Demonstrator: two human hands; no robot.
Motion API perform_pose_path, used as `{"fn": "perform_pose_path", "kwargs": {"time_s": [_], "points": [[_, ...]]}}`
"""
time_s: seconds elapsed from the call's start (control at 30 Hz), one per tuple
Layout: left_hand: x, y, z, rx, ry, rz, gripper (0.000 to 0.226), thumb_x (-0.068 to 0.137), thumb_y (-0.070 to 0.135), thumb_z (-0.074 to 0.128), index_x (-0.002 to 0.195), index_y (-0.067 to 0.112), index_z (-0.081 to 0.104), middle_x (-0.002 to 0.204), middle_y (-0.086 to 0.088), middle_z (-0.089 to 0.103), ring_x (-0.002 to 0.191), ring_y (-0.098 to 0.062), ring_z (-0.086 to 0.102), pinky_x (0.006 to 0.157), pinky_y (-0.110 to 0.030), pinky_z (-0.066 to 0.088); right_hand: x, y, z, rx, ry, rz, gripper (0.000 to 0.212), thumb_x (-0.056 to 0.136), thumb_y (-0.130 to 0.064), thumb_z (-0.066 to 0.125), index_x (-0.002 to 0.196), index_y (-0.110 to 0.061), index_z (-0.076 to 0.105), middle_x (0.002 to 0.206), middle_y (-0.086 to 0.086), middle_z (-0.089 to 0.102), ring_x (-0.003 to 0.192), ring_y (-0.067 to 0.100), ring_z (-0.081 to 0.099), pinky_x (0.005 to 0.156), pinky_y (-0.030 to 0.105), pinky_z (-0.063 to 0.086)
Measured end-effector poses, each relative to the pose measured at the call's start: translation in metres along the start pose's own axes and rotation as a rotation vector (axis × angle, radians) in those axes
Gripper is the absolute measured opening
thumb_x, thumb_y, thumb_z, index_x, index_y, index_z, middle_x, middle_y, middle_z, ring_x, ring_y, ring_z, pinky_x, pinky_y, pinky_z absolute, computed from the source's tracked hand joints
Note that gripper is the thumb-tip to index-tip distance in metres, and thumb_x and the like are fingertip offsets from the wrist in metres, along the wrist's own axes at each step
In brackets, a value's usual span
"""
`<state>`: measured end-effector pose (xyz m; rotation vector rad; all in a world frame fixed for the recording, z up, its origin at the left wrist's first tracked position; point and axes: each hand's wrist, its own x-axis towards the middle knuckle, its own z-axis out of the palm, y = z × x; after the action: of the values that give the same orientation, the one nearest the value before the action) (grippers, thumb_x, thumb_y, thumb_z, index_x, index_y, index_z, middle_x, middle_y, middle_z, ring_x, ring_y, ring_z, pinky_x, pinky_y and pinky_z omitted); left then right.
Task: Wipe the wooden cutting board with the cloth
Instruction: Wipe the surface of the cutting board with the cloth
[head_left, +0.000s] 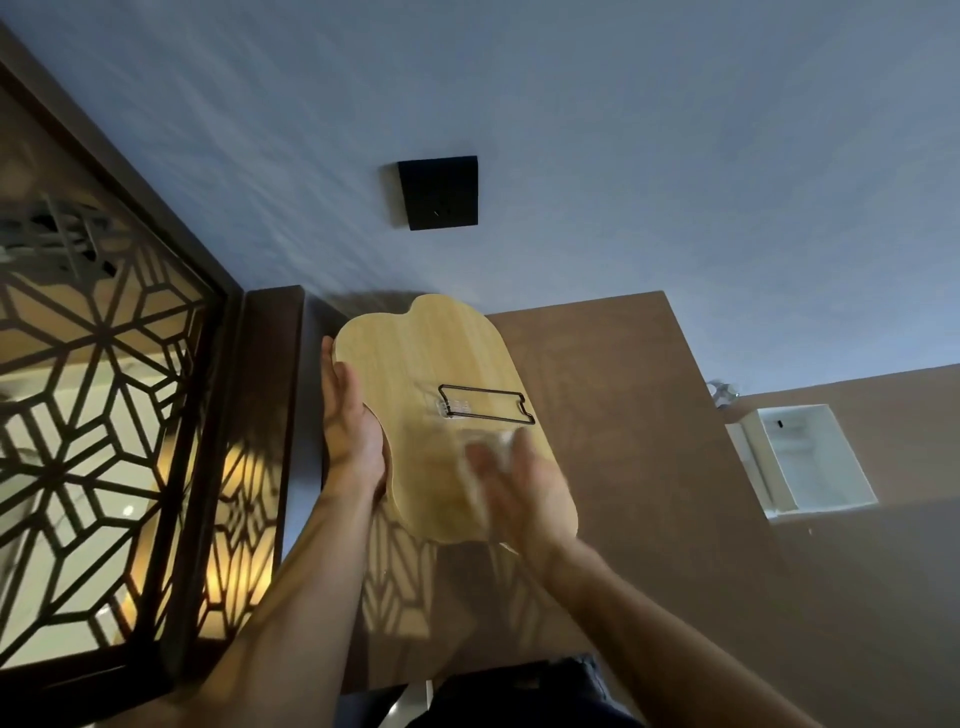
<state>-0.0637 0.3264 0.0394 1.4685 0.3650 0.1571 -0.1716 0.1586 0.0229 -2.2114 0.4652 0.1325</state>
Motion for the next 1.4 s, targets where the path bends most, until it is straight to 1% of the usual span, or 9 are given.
{"fn": "perform_pose_path", "kwargs": {"time_s": [0.1,0.33,0.57,0.7,0.83,0.93,1.07,1.2,1.4], "points": [[0.004,-0.002,-0.003,0.000,-0.027,0.025,0.049,0.113,0.017,0.026,0.161,0.010,0.022,0.161,-0.003,0.033,0.145,-0.013,0.035,0.113,-0.016,0.036,-0.028,-0.035,0.028,-0.012,-0.081,-0.167,0.052,0.087,-0.085,0.030,0.086,-0.033,0.029,0.075,-0.010,0.054,0.061,0.019,0.053,0.052,0.034,0.038],[0.001,-0.001,-0.005,-0.116,-0.061,-0.083,0.052,0.110,0.037,0.032,0.161,0.030,0.022,0.163,-0.002,0.034,0.143,-0.018,0.039,0.116,-0.040,0.033,0.000,0.068,-0.003,-0.072,0.045,0.151,0.054,0.087,-0.080,0.038,0.085,-0.026,0.043,0.084,0.005,0.071,0.082,0.036,0.068,0.067,0.039,0.051],[0.003,-0.004,-0.001,-0.071,-0.064,-0.060,0.050,0.111,0.036,0.033,0.160,0.034,0.025,0.140,0.019,0.046,0.107,0.020,0.052,0.081,-0.007,0.047,0.031,0.089,-0.032,-0.263,0.109,0.220,0.042,0.094,-0.063,0.048,0.092,-0.021,0.042,0.090,0.003,0.070,0.072,0.024,0.064,0.069,0.044,0.057],[-0.001,0.000,0.002,-0.052,-0.028,-0.058,0.050,0.110,0.039,0.036,0.159,0.033,0.031,0.144,0.019,0.043,0.120,0.011,0.048,0.084,-0.003,0.043,0.019,0.000,-0.006,0.153,0.025,0.050,0.046,0.087,-0.076,0.054,0.090,-0.031,0.046,0.082,-0.007,0.068,0.065,0.005,0.065,0.054,0.026,0.054],[0.000,0.004,0.001,0.002,-0.052,-0.036,0.049,0.111,0.035,0.033,0.159,0.025,0.029,0.140,0.024,0.043,0.114,0.023,0.050,0.080,0.008,0.039,-0.002,-0.040,0.029,0.104,-0.136,-0.131,0.047,0.080,-0.087,0.043,0.091,-0.041,0.043,0.081,-0.011,0.067,0.073,0.004,0.065,0.063,0.026,0.052],[-0.002,0.004,0.002,-0.050,-0.034,-0.060,0.049,0.111,0.034,0.035,0.159,0.028,0.029,0.130,0.032,0.045,0.099,0.033,0.052,0.073,0.006,0.043,0.011,-0.009,0.027,0.093,-0.089,-0.028,0.054,0.080,-0.086,0.041,0.085,-0.032,0.044,0.072,-0.006,0.066,0.064,0.004,0.063,0.056,0.022,0.051],[-0.006,0.004,-0.001,-0.068,-0.036,-0.111,0.051,0.110,0.039,0.033,0.160,0.036,0.027,0.144,0.021,0.040,0.122,0.010,0.047,0.082,-0.003,0.039,0.039,0.054,0.004,0.014,0.026,0.171,0.063,0.081,-0.084,0.043,0.091,-0.022,0.051,0.088,0.002,0.069,0.075,0.021,0.064,0.073,0.038,0.055],[-0.006,0.005,0.004,-0.035,-0.042,-0.075,0.051,0.111,0.034,0.030,0.161,0.028,0.025,0.146,0.017,0.040,0.112,0.021,0.051,0.073,0.007,0.042,0.058,0.079,-0.024,-0.183,0.043,0.323,0.051,0.091,-0.066,0.051,0.105,-0.017,0.050,0.098,0.014,0.070,0.076,0.030,0.060,0.075,0.044,0.056],[-0.005,0.006,0.006,0.158,-0.023,0.009,0.050,0.112,0.030,0.026,0.162,0.026,0.024,0.158,0.011,0.032,0.137,-0.005,0.038,0.083,0.014,0.029,0.033,-0.005,-0.012,0.080,0.001,0.023,0.043,0.085,-0.071,0.059,0.088,-0.029,0.053,0.072,-0.008,0.069,0.065,0.007,0.066,0.059,0.029,0.054]]}}
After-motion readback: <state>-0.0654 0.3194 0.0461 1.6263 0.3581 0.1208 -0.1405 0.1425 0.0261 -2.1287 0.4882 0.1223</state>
